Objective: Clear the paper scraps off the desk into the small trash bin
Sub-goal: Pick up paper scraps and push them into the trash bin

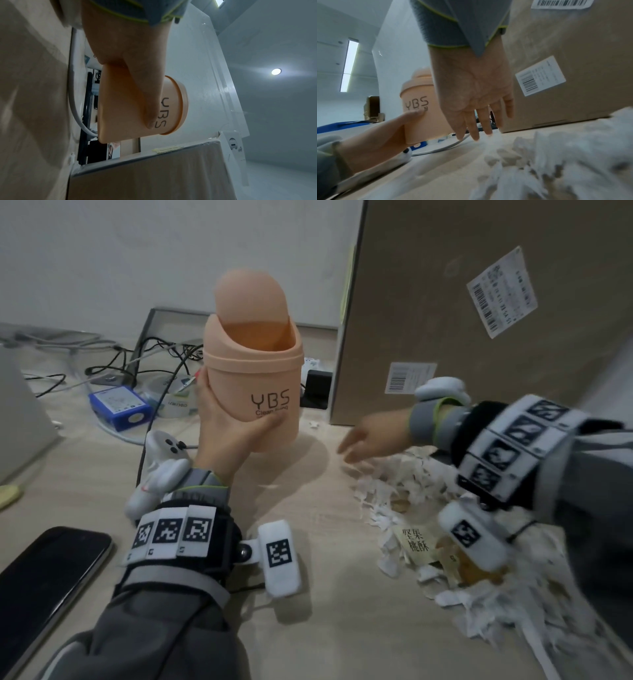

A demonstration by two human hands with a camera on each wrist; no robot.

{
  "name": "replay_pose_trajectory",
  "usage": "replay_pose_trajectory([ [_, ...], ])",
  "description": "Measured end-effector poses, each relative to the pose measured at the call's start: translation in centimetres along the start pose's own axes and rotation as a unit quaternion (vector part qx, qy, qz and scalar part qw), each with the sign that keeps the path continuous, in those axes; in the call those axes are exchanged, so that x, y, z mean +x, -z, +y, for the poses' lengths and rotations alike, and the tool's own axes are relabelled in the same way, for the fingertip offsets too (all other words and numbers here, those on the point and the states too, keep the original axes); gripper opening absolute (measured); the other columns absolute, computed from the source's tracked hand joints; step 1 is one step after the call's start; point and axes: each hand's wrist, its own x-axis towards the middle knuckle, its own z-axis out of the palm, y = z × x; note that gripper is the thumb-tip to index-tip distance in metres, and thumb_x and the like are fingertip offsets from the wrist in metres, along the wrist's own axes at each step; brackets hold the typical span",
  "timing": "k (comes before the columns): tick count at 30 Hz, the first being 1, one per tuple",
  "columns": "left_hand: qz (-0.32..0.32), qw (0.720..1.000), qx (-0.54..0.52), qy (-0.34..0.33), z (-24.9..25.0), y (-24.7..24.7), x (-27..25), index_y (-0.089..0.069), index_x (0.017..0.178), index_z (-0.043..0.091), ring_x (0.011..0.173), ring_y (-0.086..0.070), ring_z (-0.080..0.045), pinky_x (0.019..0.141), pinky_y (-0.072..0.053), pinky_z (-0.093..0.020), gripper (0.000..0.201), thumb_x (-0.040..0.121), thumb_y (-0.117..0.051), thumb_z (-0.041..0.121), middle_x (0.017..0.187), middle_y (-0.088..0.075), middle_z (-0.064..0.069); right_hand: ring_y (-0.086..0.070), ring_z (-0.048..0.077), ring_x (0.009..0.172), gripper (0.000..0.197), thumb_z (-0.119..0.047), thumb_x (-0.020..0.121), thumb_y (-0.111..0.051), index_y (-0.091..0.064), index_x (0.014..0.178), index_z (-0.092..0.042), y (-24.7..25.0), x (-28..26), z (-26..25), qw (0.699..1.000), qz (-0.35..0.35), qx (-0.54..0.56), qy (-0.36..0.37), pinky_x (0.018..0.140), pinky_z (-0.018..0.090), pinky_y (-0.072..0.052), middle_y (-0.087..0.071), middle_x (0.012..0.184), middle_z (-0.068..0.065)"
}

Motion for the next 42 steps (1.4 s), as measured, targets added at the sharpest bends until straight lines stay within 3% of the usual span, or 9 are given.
replay_pose_trajectory([
  [6,0.002,1.000,-0.005,0.002,-0.2,0.2,0.0,-0.015,0.160,0.026,0.138,-0.049,-0.019,0.114,-0.047,-0.051,0.139,0.047,-0.093,0.051,0.153,-0.042,-0.001,-0.022,0.023,0.143,0.063,-0.042,0.096,-0.043,-0.018,0.149,-0.019,0.9,7.4,-1.8,0.998,0.041,0.028,-0.036,0.113,0.036,-0.022,-0.019,0.157,0.002],
  [12,0.009,1.000,-0.018,0.017,-0.4,0.6,0.2,-0.015,0.161,0.028,0.135,-0.051,-0.016,0.113,-0.048,-0.050,0.140,0.046,-0.091,0.051,0.151,-0.044,0.002,-0.023,0.027,0.142,0.071,-0.053,0.093,-0.041,-0.016,0.149,-0.017,0.3,10.2,-1.7,0.998,-0.034,0.008,-0.060,0.115,0.044,-0.021,-0.020,0.156,0.006],
  [17,0.002,0.999,-0.020,0.025,-0.1,0.6,0.0,-0.013,0.161,0.029,0.134,-0.051,-0.015,0.113,-0.048,-0.049,0.141,0.046,-0.091,0.050,0.151,-0.044,0.003,-0.016,0.024,0.144,0.066,-0.049,0.097,-0.036,-0.012,0.150,-0.020,0.0,7.7,-0.4,0.996,-0.069,-0.010,-0.055,0.115,0.040,-0.014,-0.017,0.157,0.003],
  [20,-0.006,1.000,-0.014,0.023,0.3,0.3,-0.2,-0.014,0.161,0.027,0.134,-0.051,-0.017,0.113,-0.048,-0.050,0.140,0.046,-0.092,0.051,0.151,-0.044,0.002,-0.024,0.024,0.141,0.069,-0.055,0.095,-0.034,-0.008,0.150,-0.024,-1.4,4.3,1.4,0.991,-0.122,-0.020,-0.042,0.117,0.040,-0.016,-0.024,0.154,0.004],
  [25,-0.029,0.999,0.003,0.016,0.9,-0.4,-0.5,-0.014,0.161,0.027,0.137,-0.049,-0.019,0.112,-0.048,-0.054,0.145,0.044,-0.094,0.055,0.153,-0.042,0.000,-0.013,0.014,0.144,0.066,-0.057,0.095,-0.027,-0.011,0.150,-0.025,-3.9,-1.7,4.8,0.985,-0.170,0.000,0.002,0.118,0.034,-0.012,-0.009,0.157,-0.011],
  [29,-0.056,0.998,0.004,0.003,1.6,-1.6,-1.0,-0.016,0.159,0.028,0.131,-0.052,-0.014,0.106,-0.050,-0.046,0.138,0.046,-0.092,0.050,0.151,-0.044,0.000,-0.027,0.011,0.140,0.050,-0.048,0.097,-0.035,-0.039,0.141,-0.025,-4.2,-4.5,6.7,0.995,-0.051,0.089,0.006,0.114,0.028,-0.019,-0.030,0.151,-0.012],
  [33,-0.085,0.996,0.009,0.002,1.9,-3.0,-1.4,-0.015,0.160,0.028,0.129,-0.053,-0.016,0.101,-0.049,-0.042,0.136,0.052,-0.097,0.037,0.149,-0.046,-0.001,-0.035,0.020,0.136,0.049,-0.047,0.096,-0.042,-0.038,0.142,-0.029,-3.2,-3.6,9.2,0.990,0.040,0.116,-0.065,0.113,0.036,-0.025,-0.037,0.149,-0.004],
  [38,-0.109,0.994,0.000,0.004,2.0,-4.4,-1.7,-0.018,0.158,0.030,0.125,-0.055,-0.012,0.095,-0.050,-0.036,0.127,0.056,-0.094,0.034,0.146,-0.048,0.000,-0.019,0.024,0.143,0.063,-0.057,0.093,-0.037,-0.020,0.148,-0.030,-3.8,-2.2,10.5,0.978,-0.027,0.140,-0.151,0.116,0.045,-0.018,-0.019,0.156,-0.002],
  [42,-0.113,0.994,0.004,0.008,1.7,-5.0,-1.6,-0.016,0.159,0.032,0.127,-0.052,-0.016,0.093,-0.049,-0.036,0.125,0.065,-0.097,0.025,0.147,-0.046,0.001,-0.030,0.021,0.138,0.059,-0.056,0.096,-0.031,-0.021,0.148,-0.030,-4.9,-3.0,9.9,0.975,-0.090,0.148,-0.139,0.113,0.036,-0.022,-0.033,0.150,-0.003],
])
